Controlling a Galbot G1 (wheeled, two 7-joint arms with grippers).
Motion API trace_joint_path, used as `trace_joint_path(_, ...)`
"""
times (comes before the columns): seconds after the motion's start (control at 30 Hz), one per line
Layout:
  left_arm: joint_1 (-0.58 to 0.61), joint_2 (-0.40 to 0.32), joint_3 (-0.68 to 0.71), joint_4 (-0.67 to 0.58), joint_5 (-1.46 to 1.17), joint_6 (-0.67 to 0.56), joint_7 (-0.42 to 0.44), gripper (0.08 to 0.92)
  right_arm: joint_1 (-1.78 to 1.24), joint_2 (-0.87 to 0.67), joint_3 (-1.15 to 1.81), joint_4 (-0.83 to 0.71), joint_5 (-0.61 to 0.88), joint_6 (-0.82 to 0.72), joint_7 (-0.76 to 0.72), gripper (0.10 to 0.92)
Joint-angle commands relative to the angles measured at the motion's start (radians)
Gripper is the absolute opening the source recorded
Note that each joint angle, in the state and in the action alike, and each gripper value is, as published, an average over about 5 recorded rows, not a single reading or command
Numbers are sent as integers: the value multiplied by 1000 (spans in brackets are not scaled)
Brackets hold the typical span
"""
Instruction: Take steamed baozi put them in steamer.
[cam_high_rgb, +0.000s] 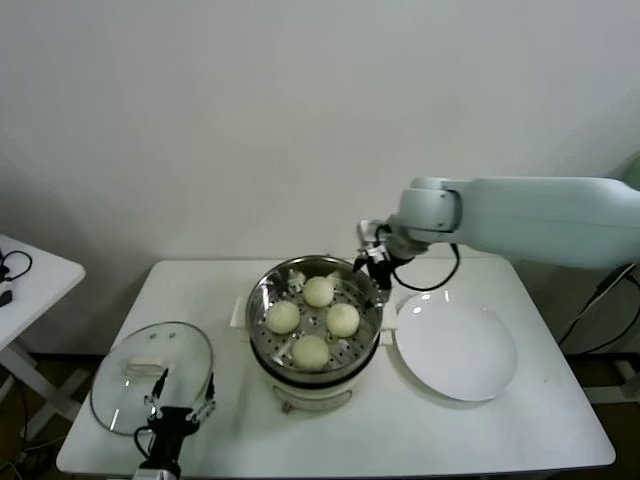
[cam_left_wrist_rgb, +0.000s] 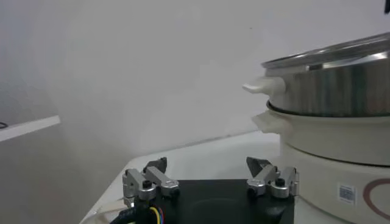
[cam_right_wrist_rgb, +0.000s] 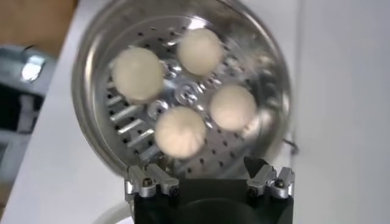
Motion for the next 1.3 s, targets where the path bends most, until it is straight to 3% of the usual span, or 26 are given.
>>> trace_joint_path(0.03,17,7,5,-9,9,-8,-1,823,-112,-447,123,101,27,77,269,823)
trace_joint_path(0.17,23,12,6,-6,14,-15,-3,823,-473,-568,454,101,-39,134,378,823)
trace_joint_path(0.33,24,12,7,1,14,-23,-9,823,-1141,-624,1090,82,-127,283,552,823)
trace_joint_path(0.5,25,11,8,6,14,-31,-12,823,-1775,-571,1707,84,-140,455,624,823)
trace_joint_path(0.67,22,5,11,8,9,-42,-14,823,-2252,-439,2120,141,-149,602,622,823)
trace_joint_path(0.87,24,-2,20,1,9,-49,-16,823,-2525,-237,2298,158,-178,798,579,823)
trace_joint_path(1.3,20,-7,22,4,3,-55,-21,823,-2620,33,2239,111,-203,1022,565,823)
